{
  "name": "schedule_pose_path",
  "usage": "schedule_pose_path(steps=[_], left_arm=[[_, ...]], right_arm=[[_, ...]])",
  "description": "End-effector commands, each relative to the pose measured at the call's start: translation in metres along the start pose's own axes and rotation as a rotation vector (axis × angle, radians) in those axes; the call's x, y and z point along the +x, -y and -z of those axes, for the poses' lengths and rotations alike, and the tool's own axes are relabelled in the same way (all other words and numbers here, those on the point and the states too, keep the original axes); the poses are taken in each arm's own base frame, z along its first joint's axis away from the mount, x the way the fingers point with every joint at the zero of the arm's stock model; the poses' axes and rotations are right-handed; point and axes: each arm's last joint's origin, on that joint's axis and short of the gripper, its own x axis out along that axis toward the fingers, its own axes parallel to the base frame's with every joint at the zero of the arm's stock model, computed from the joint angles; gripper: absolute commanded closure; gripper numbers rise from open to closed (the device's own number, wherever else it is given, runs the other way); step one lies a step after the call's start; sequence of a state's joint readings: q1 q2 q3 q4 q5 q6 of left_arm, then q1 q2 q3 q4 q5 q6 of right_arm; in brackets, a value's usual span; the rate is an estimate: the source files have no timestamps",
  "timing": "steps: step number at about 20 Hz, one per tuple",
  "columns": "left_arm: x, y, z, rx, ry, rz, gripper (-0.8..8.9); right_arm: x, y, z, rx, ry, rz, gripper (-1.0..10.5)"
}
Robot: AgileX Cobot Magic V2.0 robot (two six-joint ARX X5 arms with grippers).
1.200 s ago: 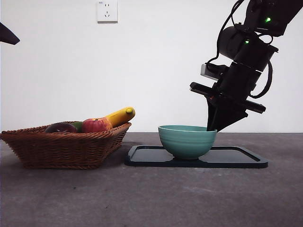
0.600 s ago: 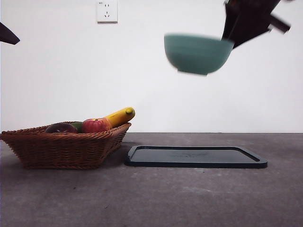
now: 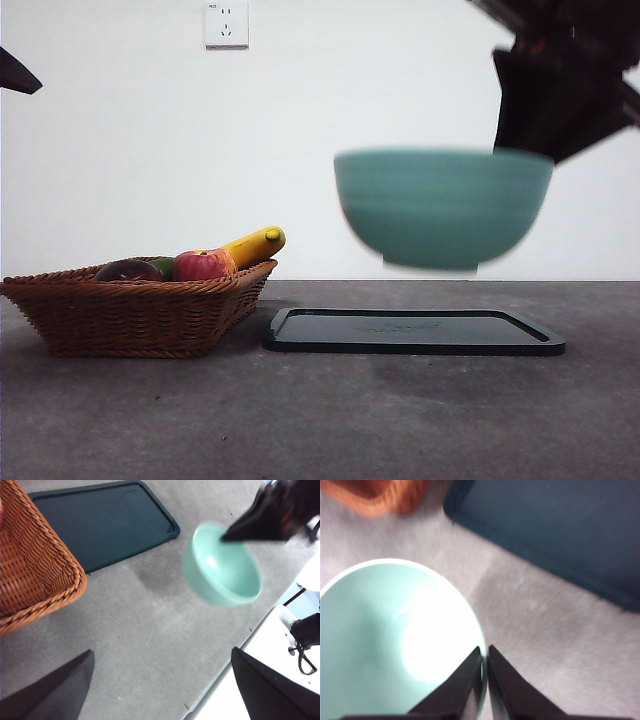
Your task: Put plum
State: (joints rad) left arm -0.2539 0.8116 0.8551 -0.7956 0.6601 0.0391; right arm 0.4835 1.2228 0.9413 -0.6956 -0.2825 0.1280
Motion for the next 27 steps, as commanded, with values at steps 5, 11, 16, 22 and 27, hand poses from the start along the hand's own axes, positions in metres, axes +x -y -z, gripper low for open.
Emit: schedule_pose_path(steps=[5,11,16,22,27], left_arm=[[-0.002,0.002,-0.005,0.028,0.015,0.008,3.77],[-0.002,0.002,-0.005,0.027,0.014,0.009,3.77],[-0.002,0.002,-0.005,0.026,0.013,0.008,3.77],[-0.002,0.002,-0.004,0.026,0.013,0.009,3.77],[-0.002,0.002,-0.004,0.026,0.012,0.009,3.77]], right_arm=[[0.037,0.000,0.022,0.005,0.009,-0.006,9.3],[0.058,0.004,0.030,-0.001,-0.015,0.019,9.3],[0.068,0.007,0.030,0.004,-0.036,0.022,9.3],[0.070,0.007,0.030,0.006,-0.043,0.023,9.2],[0.067,0.006,0.028,0.029,-0.026,0.020,6.8]])
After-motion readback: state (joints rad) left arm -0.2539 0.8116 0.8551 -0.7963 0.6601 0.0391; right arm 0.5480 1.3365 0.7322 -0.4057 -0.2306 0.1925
